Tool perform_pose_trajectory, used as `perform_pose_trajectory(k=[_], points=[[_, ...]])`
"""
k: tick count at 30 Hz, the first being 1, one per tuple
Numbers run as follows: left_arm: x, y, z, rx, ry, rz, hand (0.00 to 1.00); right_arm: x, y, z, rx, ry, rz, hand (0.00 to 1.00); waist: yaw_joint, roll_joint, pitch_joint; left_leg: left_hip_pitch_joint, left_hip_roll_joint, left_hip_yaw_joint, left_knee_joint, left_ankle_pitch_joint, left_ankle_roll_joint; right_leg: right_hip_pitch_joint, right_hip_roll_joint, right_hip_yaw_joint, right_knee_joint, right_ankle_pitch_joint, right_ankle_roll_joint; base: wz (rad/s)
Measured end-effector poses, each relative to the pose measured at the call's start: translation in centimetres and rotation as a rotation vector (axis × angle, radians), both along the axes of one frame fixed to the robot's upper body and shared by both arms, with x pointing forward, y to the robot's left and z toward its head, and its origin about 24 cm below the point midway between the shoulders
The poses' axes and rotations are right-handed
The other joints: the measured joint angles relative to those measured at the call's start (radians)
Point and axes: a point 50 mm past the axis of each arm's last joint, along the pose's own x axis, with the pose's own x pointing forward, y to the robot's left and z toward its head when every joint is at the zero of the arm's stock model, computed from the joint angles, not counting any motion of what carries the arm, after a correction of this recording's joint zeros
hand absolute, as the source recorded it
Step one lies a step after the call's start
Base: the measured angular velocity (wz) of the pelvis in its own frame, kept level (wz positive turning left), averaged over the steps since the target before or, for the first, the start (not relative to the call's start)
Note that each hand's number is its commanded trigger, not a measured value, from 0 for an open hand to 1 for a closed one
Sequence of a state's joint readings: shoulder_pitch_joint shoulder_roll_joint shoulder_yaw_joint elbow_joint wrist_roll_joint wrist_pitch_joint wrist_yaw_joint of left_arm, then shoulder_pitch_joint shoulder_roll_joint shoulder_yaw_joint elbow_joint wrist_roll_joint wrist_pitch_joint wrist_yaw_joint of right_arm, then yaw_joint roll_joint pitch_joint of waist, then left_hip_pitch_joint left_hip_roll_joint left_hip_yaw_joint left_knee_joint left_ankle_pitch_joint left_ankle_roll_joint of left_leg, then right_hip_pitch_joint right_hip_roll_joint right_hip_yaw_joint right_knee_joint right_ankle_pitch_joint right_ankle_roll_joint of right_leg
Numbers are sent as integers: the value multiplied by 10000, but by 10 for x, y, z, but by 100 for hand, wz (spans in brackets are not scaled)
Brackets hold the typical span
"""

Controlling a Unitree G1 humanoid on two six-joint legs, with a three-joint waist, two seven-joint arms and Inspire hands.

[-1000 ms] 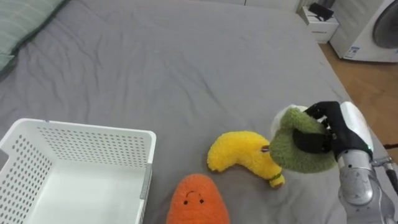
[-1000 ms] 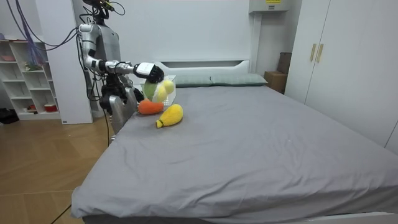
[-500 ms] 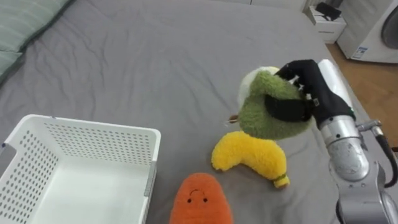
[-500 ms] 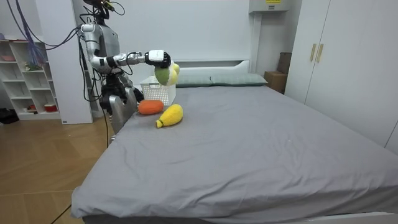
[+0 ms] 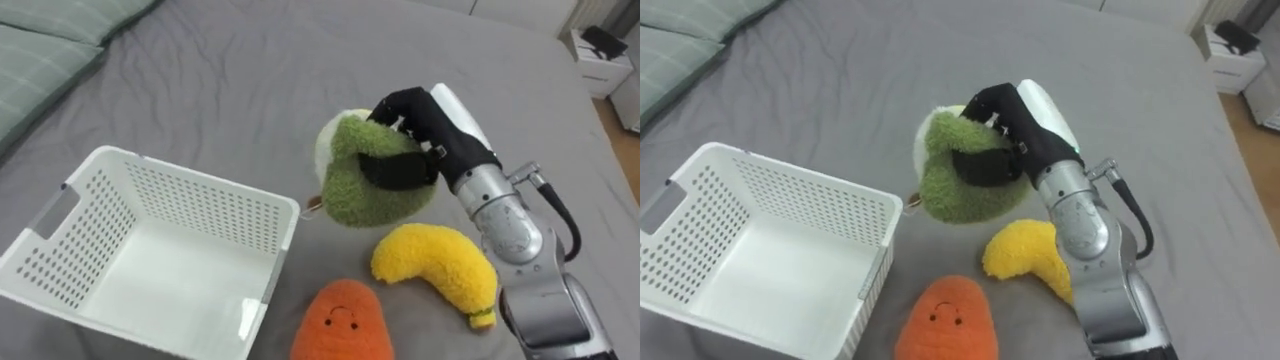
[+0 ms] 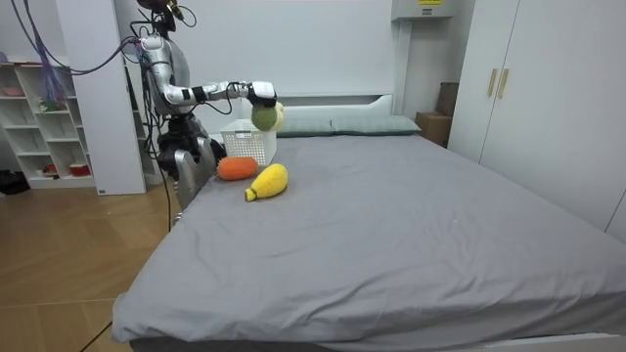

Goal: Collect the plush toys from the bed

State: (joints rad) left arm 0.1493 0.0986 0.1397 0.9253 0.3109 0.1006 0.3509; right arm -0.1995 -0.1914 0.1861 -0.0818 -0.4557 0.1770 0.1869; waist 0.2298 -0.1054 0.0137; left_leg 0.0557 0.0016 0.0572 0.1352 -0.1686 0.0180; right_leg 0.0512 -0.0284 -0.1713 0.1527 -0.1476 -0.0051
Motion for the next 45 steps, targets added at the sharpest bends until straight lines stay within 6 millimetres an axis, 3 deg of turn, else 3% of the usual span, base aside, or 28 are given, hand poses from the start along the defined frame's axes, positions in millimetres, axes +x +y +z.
perform_pose_trajectory(k=[9, 20, 27, 29, 33, 37, 45], points=[[1, 2, 0, 101, 90, -106, 0, 2, 23, -5, -398, 454, 843, 100, 458, -277, 10, -106, -76, -324, 21, 20, -4, 39, -42, -311, -16, 0, 1, 9], [3, 3, 1, 61, 174, -502, 0, 2, 39, -6, -553, 577, 1426, 100, 653, -216, 59, -180, -90, -363, 18, 27, 2, 29, -66, -426, -16, 1, 2, 0], [5, 1, 1, 80, 273, -682, 0, 7, 46, -8, -1296, 494, 1512, 100, 786, -216, 58, -299, -132, -582, 20, 60, 7, 26, -118, -828, -21, 0, 3, 9], [3, 1, 0, 107, 369, -757, 0, 7, 52, -8, -1513, 424, 1696, 83, 832, -227, 52, -309, -134, -594, 15, 64, 8, 25, -119, -833, -21, 0, 3, 0], [4, 1, 0, 176, 396, -843, 0, 6, 63, -11, -2048, 376, 2088, 100, 1053, -256, 30, -307, -135, -598, 14, 65, 7, 21, -120, -839, -22, 1, 3, 0], [5, 1, 1, 254, 382, -944, 0, 5, 70, -13, -2182, 358, 2297, 100, 1267, -269, 22, -306, -139, -604, 11, 74, 12, 32, -127, -855, -21, 1, 3, 0], [10, 2, 1, 240, 361, -1127, 0, 6, 77, -10, -2406, 361, 2714, 100, 1323, -235, 46, -356, -140, -629, 18, 82, 9, 1, -130, -885, -20, 1, 3, 1]])
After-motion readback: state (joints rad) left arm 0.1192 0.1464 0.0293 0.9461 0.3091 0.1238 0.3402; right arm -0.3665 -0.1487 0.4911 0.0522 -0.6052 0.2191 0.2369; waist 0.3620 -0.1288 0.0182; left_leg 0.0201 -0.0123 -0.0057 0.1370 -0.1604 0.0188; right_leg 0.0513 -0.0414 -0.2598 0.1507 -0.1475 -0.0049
